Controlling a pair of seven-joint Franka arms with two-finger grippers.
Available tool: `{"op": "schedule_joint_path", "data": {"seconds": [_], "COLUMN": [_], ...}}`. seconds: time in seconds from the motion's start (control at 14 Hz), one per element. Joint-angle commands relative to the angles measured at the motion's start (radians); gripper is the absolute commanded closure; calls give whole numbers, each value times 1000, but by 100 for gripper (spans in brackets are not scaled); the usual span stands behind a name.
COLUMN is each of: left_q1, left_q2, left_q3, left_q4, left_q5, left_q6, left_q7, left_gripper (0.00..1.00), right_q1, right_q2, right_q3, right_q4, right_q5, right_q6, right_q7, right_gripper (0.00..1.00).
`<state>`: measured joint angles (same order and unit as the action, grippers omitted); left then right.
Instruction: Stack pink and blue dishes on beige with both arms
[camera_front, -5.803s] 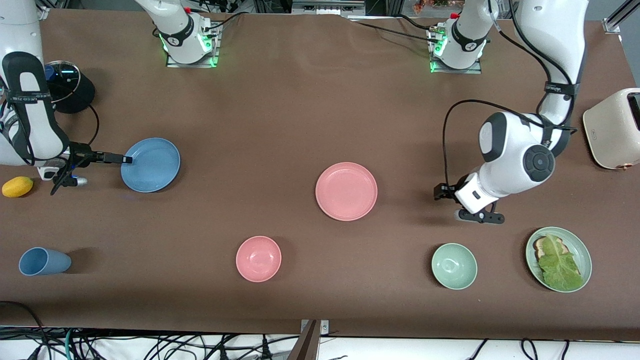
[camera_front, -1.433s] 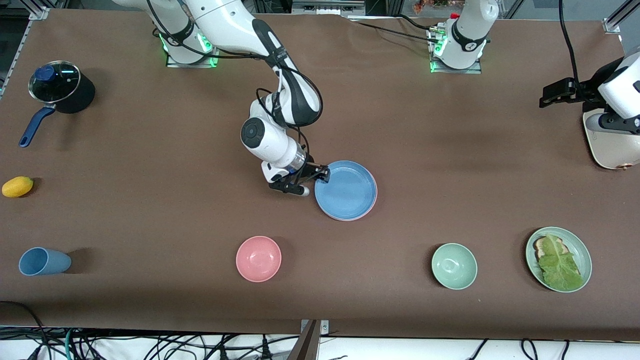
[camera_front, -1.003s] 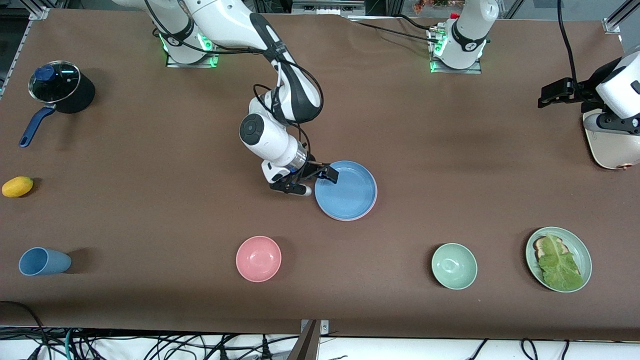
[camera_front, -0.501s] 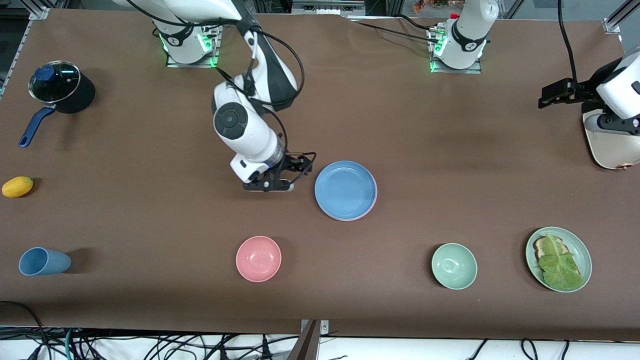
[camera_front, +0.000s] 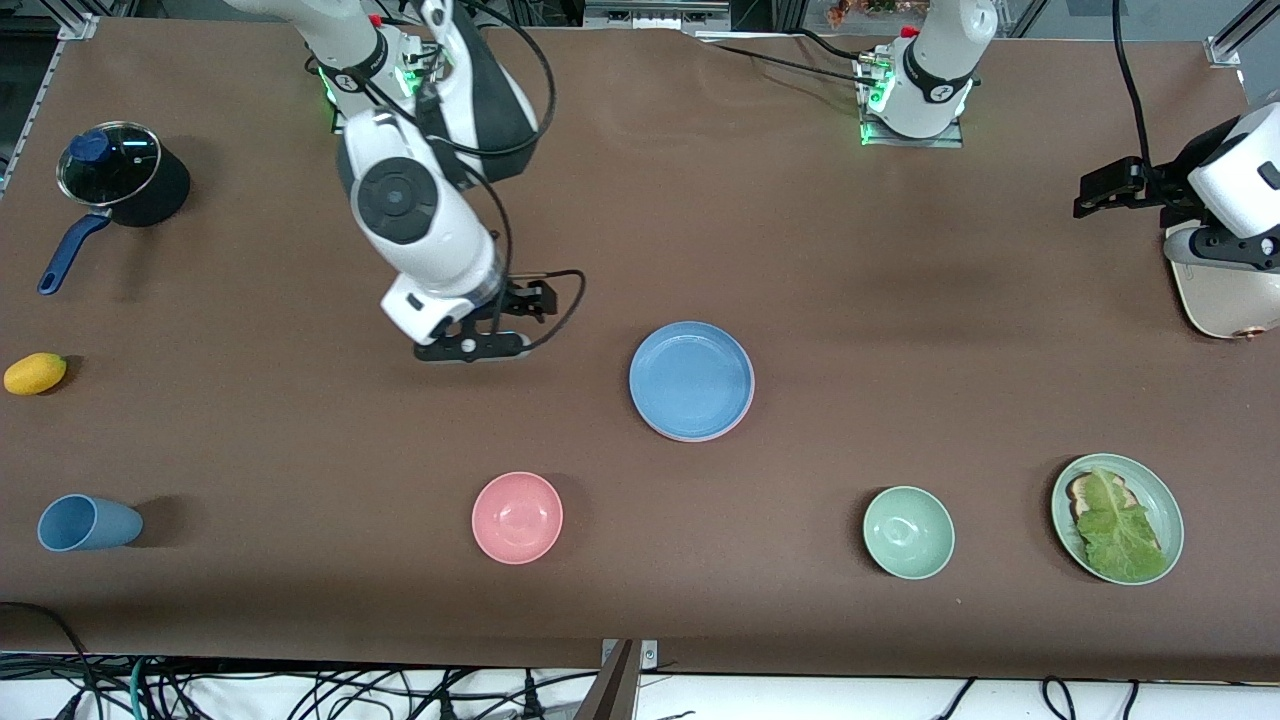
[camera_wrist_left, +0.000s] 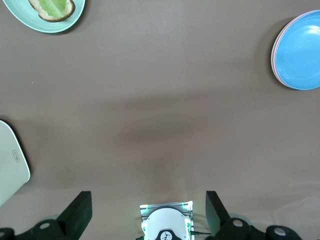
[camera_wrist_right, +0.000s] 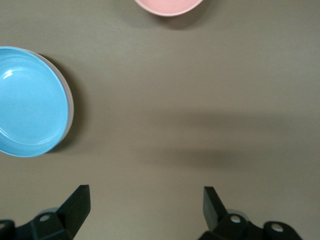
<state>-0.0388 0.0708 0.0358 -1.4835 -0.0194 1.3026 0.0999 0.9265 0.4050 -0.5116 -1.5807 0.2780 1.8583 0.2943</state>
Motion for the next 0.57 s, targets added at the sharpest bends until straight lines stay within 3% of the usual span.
{"op": "schedule_joint_path", "data": {"seconds": [0.0, 0.21, 0.5], "left_q1": [3, 10, 10], "left_q2": [-13, -17, -22], "left_q3": [-1, 3, 1], "left_q4": [-12, -18, -24], "left_q5": [10, -24, -24], "left_q6": [15, 12, 10], "left_q7": [85, 100, 101], "left_gripper": [0, 0, 0], "right_q1": [2, 2, 2], "right_q2": [-55, -60, -61], "right_q3": [-71, -120, -194], "right_q4": [31, 167, 192], "right_q5": [-16, -115, -132], "right_q6": [-112, -301, -350], "right_q7": [-40, -64, -174], "right_gripper": [0, 0, 0]}}
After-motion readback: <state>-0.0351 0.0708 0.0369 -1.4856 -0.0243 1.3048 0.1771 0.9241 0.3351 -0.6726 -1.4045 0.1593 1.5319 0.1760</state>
